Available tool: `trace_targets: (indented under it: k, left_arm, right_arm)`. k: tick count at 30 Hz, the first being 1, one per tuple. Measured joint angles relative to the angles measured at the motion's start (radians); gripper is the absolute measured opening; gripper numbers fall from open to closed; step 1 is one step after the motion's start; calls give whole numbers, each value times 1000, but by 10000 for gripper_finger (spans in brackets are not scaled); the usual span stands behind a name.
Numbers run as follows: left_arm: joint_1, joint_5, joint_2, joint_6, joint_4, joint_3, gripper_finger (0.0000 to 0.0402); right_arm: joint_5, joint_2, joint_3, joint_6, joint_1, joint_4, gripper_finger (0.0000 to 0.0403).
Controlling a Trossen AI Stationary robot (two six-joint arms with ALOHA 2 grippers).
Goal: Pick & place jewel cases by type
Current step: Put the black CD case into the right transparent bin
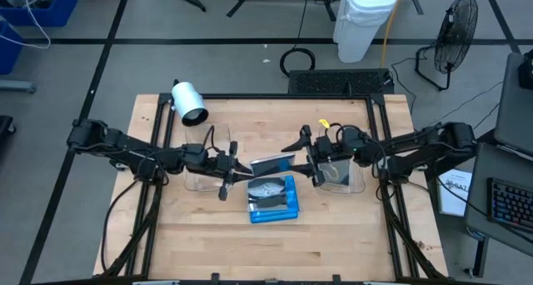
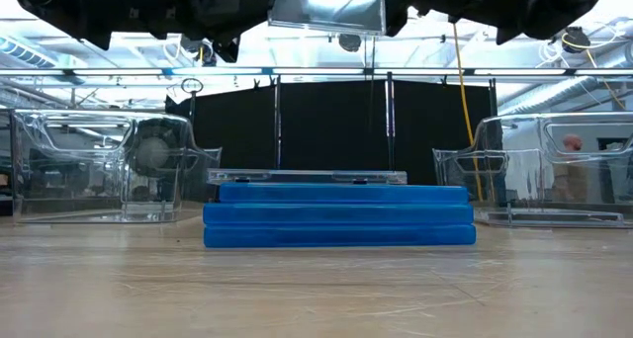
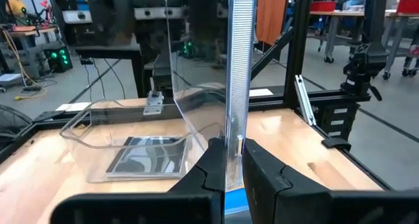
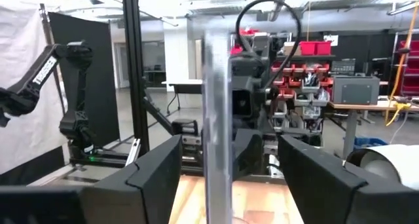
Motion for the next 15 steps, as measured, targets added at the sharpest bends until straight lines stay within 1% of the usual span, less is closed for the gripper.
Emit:
trace_targets:
  k: [4,6,8,10,12,15]
  left_arm:
    - [0,0,0,0,-15,0,33]
    - [0,0,0,0,-15,0,33]
    - [0,0,0,0,-16,0,33]
    - [0,0,0,0,-17,0,33]
    - [0,-12,0,-6,-15,0,37]
    - [0,-50,0,-25,-15,0,67]
  right_arm:
    - [0,13,3,3,1,-7,228]
    - [0,13,3,4,1,-7,213]
    - [0,13,3,4,1,-11,189]
    - [-1,11,3,3,1,-17,154]
    - [-2,11,3,-7,1,-21,106]
    - [-43,11,3,-40,0,-22,26]
